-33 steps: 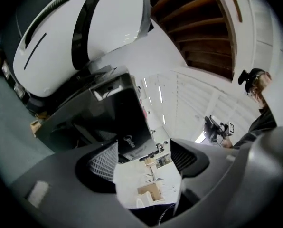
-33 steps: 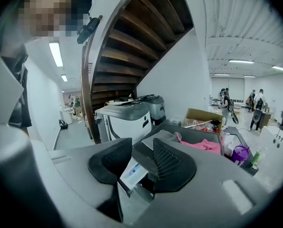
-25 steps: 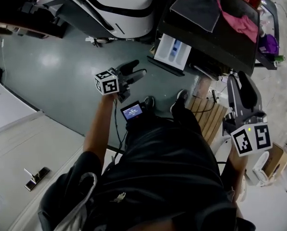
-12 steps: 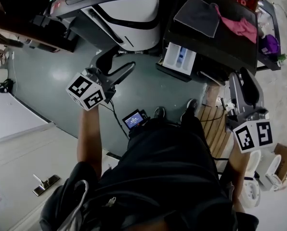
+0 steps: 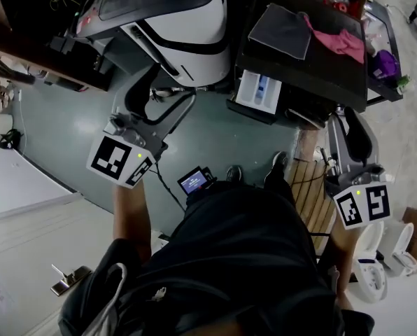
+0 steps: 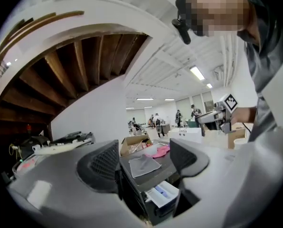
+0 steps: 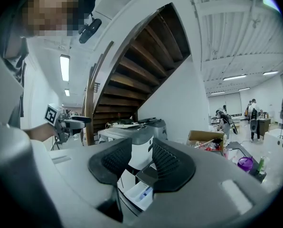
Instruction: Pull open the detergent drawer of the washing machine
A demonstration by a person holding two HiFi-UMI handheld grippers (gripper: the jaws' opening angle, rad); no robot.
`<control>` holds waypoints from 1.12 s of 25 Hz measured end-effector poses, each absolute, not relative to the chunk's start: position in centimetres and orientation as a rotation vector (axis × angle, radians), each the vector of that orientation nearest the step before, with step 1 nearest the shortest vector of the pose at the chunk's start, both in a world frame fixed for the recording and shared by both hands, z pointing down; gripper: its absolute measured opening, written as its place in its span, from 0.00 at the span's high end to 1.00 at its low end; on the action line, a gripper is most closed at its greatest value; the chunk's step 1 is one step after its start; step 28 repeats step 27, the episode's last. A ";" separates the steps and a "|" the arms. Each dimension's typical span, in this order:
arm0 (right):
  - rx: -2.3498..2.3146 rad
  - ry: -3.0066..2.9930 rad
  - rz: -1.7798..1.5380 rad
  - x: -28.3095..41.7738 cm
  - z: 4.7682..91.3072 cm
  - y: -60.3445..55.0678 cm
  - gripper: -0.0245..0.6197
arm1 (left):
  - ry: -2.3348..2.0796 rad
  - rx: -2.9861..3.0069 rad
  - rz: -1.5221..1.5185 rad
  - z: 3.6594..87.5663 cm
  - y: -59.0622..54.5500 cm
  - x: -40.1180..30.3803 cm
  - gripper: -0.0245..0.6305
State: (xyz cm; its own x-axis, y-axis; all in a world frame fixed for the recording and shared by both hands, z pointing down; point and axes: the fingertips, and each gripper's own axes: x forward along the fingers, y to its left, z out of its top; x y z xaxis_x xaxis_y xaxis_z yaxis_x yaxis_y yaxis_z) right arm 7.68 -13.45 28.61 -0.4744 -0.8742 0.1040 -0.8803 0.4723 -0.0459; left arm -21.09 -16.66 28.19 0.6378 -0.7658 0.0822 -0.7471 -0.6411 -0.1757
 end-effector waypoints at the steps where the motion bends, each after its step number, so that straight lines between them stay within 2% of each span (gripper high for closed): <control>1: 1.571 -2.631 0.120 7.6 28.5 -13.2 0.77 | 1.247 -2.706 -0.238 27.7 -16.3 -20.7 0.37; 6: 1.569 -2.575 0.026 7.1 28.1 -12.6 0.77 | 1.162 -2.672 -0.253 25.9 -14.9 -19.0 0.37; 28: 1.560 -2.564 0.038 7.5 27.8 -13.0 0.77 | 1.166 -2.744 -0.262 27.0 -15.3 -18.0 0.37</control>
